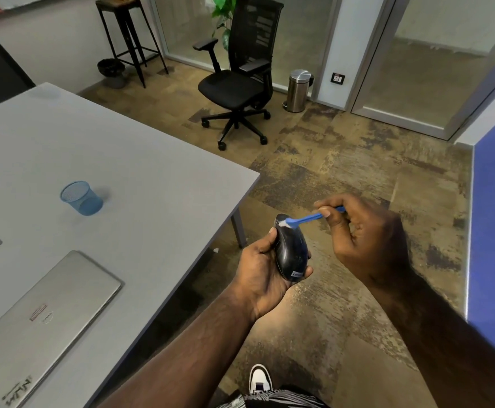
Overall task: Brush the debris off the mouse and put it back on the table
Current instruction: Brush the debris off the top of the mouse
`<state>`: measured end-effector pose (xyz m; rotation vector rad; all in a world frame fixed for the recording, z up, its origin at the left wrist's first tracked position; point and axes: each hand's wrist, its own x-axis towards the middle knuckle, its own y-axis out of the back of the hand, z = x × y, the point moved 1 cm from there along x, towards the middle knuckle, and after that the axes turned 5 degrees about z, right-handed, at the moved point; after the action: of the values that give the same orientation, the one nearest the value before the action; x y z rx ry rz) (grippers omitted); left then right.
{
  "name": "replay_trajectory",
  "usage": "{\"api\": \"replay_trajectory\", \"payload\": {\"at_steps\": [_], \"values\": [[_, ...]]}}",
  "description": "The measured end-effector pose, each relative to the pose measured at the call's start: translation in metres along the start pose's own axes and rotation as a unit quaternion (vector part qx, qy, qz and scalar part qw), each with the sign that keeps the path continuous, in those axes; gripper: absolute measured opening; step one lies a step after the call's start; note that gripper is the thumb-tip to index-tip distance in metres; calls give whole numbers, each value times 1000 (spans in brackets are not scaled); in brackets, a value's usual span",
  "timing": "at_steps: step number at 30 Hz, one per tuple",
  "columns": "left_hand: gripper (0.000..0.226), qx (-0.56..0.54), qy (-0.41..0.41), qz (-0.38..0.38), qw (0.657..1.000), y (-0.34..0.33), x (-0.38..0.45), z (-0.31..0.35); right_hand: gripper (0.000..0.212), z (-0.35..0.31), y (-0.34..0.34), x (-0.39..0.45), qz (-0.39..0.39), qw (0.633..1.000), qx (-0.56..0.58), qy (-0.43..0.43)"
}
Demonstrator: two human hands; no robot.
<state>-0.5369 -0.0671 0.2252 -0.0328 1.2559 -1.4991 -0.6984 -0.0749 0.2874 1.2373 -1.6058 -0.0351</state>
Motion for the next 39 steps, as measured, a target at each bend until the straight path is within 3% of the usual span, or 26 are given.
{"api": "replay_trajectory", "payload": {"at_steps": [4, 10, 14, 19, 24, 29, 34, 39], "values": [[49, 14, -6, 0, 1000, -1, -1, -1, 17, 2, 3, -1, -76, 995, 61, 23], [47, 9, -10, 0, 1000, -1, 1, 1, 19, 2, 5, -2, -32, 999, 31, 31], [40, 9, -15, 3, 1000, 0, 2, -2, 18, -4, 2, -6, -101, 991, 46, 70], [46, -1, -14, 15, 1000, 0, 2, -2, 19, -3, 5, -2, -31, 998, 16, 55], [50, -22, -15, -2, 1000, 0, 1, 0, 18, -4, 3, -7, -115, 987, 51, 102], [51, -30, -21, -8, 999, 5, 6, 2, 17, 6, 10, -6, -12, 998, 10, 62], [51, -58, -15, -21, 998, 12, 10, 0, 15, 1, 7, -11, -36, 994, 45, 96], [56, -55, -12, -54, 997, 10, 10, -1, 16, 10, 5, -6, 38, 999, 8, 29]]}}
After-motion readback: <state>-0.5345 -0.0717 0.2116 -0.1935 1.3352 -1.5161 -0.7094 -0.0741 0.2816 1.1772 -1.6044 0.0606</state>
